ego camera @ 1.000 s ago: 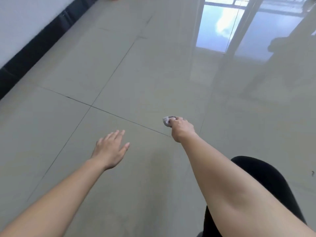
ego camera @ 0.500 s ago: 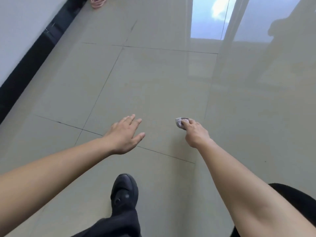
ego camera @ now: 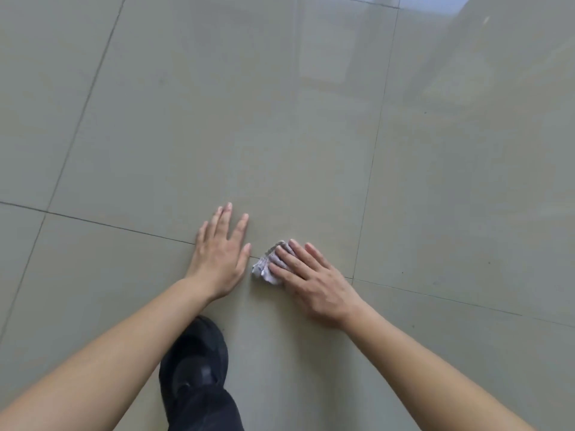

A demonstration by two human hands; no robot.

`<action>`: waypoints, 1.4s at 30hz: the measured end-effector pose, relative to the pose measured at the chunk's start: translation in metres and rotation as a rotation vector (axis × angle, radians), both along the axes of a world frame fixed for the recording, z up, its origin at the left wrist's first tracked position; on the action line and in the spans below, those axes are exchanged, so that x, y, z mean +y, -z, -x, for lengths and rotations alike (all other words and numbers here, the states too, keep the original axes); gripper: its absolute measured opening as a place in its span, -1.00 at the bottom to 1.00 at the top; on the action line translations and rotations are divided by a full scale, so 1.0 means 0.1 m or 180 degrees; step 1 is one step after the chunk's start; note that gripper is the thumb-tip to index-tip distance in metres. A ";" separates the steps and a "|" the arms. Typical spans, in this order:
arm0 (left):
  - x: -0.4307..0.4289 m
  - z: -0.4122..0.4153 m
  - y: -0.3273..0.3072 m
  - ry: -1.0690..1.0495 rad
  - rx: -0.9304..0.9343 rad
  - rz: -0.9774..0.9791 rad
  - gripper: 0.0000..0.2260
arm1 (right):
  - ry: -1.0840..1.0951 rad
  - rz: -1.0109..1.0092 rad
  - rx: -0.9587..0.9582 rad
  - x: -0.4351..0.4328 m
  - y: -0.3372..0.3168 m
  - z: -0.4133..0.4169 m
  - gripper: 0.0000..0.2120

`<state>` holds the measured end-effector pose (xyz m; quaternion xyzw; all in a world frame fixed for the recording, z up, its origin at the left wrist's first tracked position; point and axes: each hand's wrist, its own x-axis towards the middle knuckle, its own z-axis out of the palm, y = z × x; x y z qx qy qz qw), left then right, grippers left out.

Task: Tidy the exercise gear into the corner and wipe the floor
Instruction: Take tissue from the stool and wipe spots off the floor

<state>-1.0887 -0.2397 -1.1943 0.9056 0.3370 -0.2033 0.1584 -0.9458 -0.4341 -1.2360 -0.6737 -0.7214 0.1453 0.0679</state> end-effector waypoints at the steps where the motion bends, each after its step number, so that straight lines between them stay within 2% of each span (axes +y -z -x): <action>1: 0.01 0.05 0.02 0.0043 -0.0050 -0.0038 -0.41 | -0.0198 0.0039 -0.0145 0.03 0.00 -0.24 -0.45; 3: 0.01 0.11 0.06 0.0084 -0.0102 -0.0082 -0.38 | 0.0027 0.0022 -0.0412 0.11 0.01 -0.79 -0.49; 6: -0.03 0.15 0.12 0.0051 -0.0101 -0.0120 -0.37 | 0.1781 0.0189 -0.0235 0.18 -0.07 -1.35 -0.51; 8: -0.06 0.16 0.12 0.0018 -0.0082 -0.0102 -0.33 | 0.2871 0.0217 0.0056 0.25 -0.10 -1.25 -0.52; 10: -0.06 0.19 0.11 0.0014 -0.0038 -0.0079 -0.31 | 0.3276 0.0153 0.0170 0.27 -0.10 -0.82 -0.50; 12: -0.07 0.25 0.09 -0.0016 -0.0054 -0.0102 -0.34 | 0.2718 0.0017 0.0170 0.17 -0.06 -0.23 -0.44; 14: -0.06 0.31 0.08 -0.0054 -0.0097 -0.0117 -0.38 | 0.1724 0.0104 0.0145 0.09 -0.03 0.18 -0.35; 16: -0.01 0.39 0.07 -0.0097 -0.0125 -0.0151 -0.39 | 0.0904 0.0098 0.0142 0.19 -0.01 0.12 -0.33; 18: 0.03 0.48 0.05 -0.0195 -0.0144 -0.0161 -0.38 | 0.0527 0.0112 0.0095 0.41 -0.01 -0.23 -0.38; 20: 0.07 0.59 0.05 -0.0362 -0.0186 -0.0200 -0.35 | 0.1017 0.0147 -0.0027 0.65 -0.06 -0.66 -0.46; 23: 0.14 0.74 0.06 -0.0578 -0.0207 -0.0236 -0.34 | 0.2938 0.0360 0.0192 0.97 -0.17 -1.17 -0.50; 24: 0.17 0.78 0.07 -0.0631 -0.0193 -0.0231 -0.35 | 0.3359 0.0404 0.0254 1.04 -0.19 -1.18 -0.50; 26: 0.21 0.85 0.08 -0.0749 -0.0127 -0.0249 -0.40 | 0.3342 0.0321 0.0310 1.09 -0.17 -0.93 -0.49; 29: 0.25 0.90 0.08 -0.0988 -0.0143 -0.0254 -0.45 | 0.1947 0.0108 0.0292 0.91 -0.08 -0.16 -0.38; 31: 0.27 0.90 0.08 -0.1139 -0.0165 -0.0246 -0.46 | 0.0944 0.0342 0.0225 0.75 -0.12 0.24 -0.34; 33: 0.30 0.89 0.10 -0.1249 -0.0267 -0.0297 -0.47 | 0.0118 0.0418 0.0155 0.76 -0.15 0.21 -0.38; 35: 0.31 0.88 0.12 -0.1350 -0.0347 -0.0305 -0.44 | -0.0425 0.0309 -0.0024 0.92 -0.14 -0.15 -0.44; 36: 0.31 0.88 0.12 -0.1376 -0.0367 -0.0306 -0.43 | -0.0421 0.0297 -0.0152 1.03 -0.13 -0.36 -0.46; 37: 0.30 0.88 0.13 -0.1369 -0.0388 -0.0320 -0.42 | -0.0116 0.0323 -0.0220 1.17 -0.13 -0.59 -0.46; 40: 0.33 0.92 0.15 -0.1383 -0.0355 -0.0392 -0.42 | 0.1853 0.0464 -0.0076 1.68 -0.21 -1.07 -0.45; 42: 0.38 0.97 0.15 -0.1513 -0.0294 -0.0417 -0.43 | 0.2734 0.0613 0.0147 1.97 -0.24 -0.94 -0.44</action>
